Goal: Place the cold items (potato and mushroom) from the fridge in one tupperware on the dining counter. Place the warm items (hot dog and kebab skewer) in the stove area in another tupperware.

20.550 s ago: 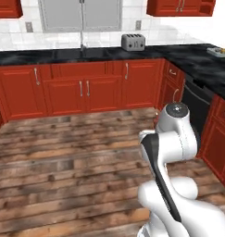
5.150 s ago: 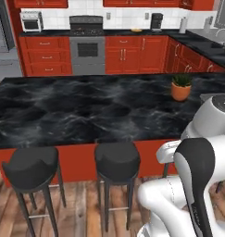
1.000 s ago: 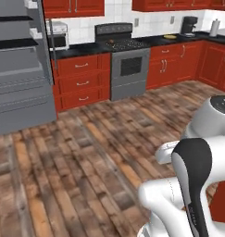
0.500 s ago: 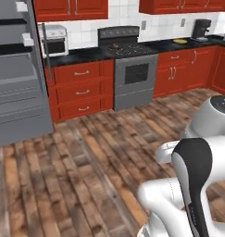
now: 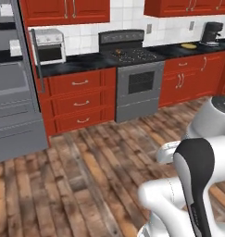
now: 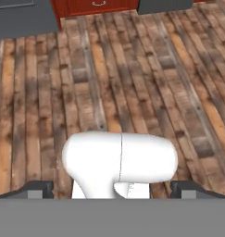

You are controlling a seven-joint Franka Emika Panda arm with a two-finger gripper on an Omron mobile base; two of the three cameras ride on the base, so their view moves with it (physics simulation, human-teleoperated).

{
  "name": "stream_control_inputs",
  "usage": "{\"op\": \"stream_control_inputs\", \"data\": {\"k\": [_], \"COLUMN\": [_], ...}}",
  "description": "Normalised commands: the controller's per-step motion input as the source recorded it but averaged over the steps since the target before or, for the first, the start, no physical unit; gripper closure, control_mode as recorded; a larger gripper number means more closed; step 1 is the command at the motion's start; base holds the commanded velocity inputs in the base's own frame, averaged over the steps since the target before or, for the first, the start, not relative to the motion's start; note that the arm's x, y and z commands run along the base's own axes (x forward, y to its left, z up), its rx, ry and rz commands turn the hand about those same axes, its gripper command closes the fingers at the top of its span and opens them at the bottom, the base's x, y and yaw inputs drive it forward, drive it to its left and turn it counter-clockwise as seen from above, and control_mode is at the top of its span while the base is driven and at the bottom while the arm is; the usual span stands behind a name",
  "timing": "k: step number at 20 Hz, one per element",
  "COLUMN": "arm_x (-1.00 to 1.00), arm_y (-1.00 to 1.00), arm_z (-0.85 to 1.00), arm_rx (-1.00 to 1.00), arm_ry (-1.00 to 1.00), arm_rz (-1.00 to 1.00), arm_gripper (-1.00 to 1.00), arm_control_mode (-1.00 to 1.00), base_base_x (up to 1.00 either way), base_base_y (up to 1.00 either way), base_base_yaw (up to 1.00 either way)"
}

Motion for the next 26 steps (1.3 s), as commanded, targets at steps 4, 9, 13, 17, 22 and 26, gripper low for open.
{"op": "stream_control_inputs", "data": {"k": [4,9,13,17,22,26], "arm_x": [0.0,0.0,0.0,0.0,0.0,0.0], "arm_y": [0.0,0.0,0.0,0.0,0.0,0.0], "arm_z": [0.0,0.0,0.0,0.0,0.0,0.0], "arm_rx": [0.0,0.0,0.0,0.0,0.0,0.0], "arm_ry": [0.0,0.0,0.0,0.0,0.0,0.0], "arm_rz": [0.0,0.0,0.0,0.0,0.0,0.0], "arm_gripper": [-1.0,-1.0,-1.0,-1.0,-1.0,-1.0], "arm_control_mode": [1.0,1.0,1.0,1.0,1.0,1.0], "base_base_x": [1.0,1.0,1.0,1.0,1.0,1.0], "base_base_y": [-0.37,-0.54,-0.59,-0.59,-0.57,-0.47], "base_base_yaw": [0.05,0.11,0.15,0.16,0.14,0.02]}}
